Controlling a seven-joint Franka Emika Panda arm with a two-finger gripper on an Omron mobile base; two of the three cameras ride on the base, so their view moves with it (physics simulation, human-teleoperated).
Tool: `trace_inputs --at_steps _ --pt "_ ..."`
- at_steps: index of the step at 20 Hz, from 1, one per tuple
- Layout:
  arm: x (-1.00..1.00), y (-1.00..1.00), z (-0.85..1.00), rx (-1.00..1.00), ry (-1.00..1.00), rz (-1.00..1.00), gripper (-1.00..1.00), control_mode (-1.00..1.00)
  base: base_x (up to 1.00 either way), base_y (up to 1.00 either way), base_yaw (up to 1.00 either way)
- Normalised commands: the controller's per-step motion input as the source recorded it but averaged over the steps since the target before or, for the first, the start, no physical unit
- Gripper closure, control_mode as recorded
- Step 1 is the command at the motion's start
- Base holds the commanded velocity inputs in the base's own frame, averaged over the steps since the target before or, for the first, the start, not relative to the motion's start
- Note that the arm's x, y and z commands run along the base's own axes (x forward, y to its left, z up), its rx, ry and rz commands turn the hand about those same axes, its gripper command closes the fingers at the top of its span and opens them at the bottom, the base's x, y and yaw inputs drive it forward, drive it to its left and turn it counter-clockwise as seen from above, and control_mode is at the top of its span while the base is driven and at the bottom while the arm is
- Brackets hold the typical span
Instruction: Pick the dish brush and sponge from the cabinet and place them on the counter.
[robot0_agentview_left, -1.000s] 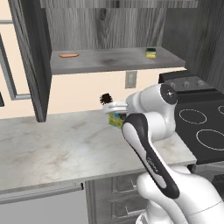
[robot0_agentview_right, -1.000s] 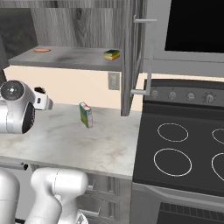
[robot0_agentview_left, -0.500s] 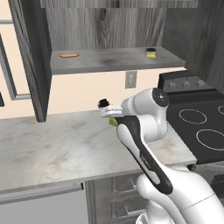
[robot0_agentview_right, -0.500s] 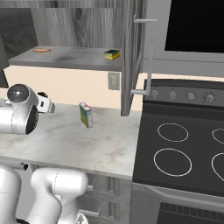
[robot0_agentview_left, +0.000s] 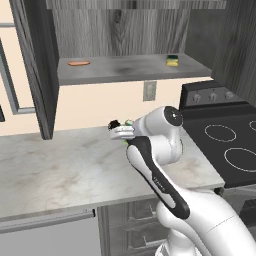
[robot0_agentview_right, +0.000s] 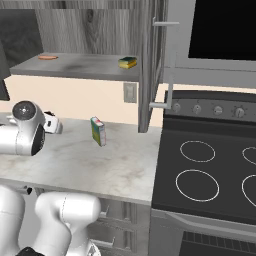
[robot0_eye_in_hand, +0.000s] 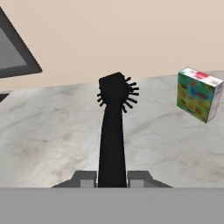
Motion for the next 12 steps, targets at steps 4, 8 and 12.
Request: trace_inputs --at_steps 4,8,12 --pt "0.12 0.2 -0.32 0.0 0.08 0.0 1.0 -1.0 0.0 0.0 0.0" --pt "0.17 0.23 -0.34 0.0 0.09 0.0 1.0 -1.0 0.0 0.0 0.0" --pt "0.22 0.17 -0.29 0.0 0.09 0.0 1.0 -1.0 0.0 0.0 0.0"
